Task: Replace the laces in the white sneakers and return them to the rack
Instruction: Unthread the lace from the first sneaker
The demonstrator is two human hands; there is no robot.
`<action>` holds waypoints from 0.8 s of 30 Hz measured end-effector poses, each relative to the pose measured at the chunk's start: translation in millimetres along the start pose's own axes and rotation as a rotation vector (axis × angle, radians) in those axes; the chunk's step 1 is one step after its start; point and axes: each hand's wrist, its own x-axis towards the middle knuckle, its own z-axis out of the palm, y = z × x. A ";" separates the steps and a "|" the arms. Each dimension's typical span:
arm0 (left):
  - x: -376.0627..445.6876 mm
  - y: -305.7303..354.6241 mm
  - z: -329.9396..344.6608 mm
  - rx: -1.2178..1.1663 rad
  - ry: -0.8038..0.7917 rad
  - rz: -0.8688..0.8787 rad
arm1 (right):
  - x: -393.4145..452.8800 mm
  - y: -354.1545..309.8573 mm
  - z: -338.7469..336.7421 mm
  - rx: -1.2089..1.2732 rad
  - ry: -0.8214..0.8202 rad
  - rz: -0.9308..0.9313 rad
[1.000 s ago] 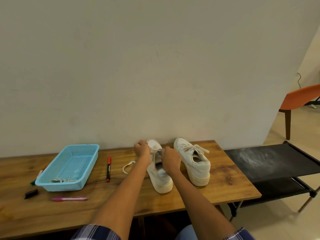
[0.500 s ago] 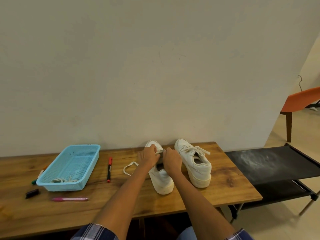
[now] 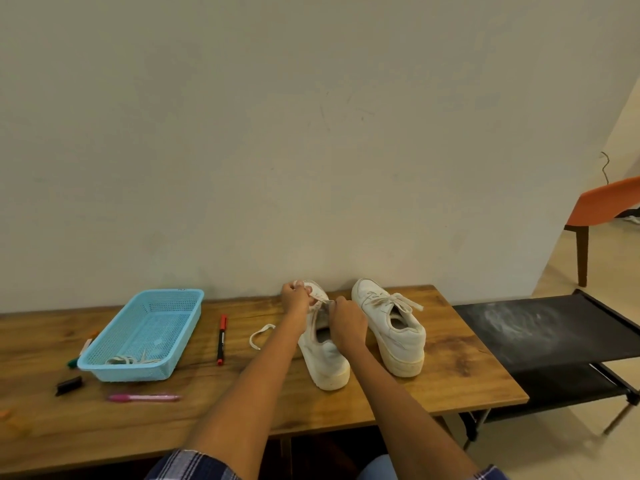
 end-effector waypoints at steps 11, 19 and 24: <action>-1.0 -4.8 -12.2 1.305 -0.159 0.478 | -1.3 0.5 -0.5 -0.008 -0.003 0.001; 0.8 -11.5 -14.4 0.509 -0.187 0.349 | -1.9 -0.8 -2.1 0.012 -0.020 0.014; -5.9 6.8 0.6 -0.196 -0.186 -0.038 | -3.6 -1.1 -4.9 0.008 -0.014 0.006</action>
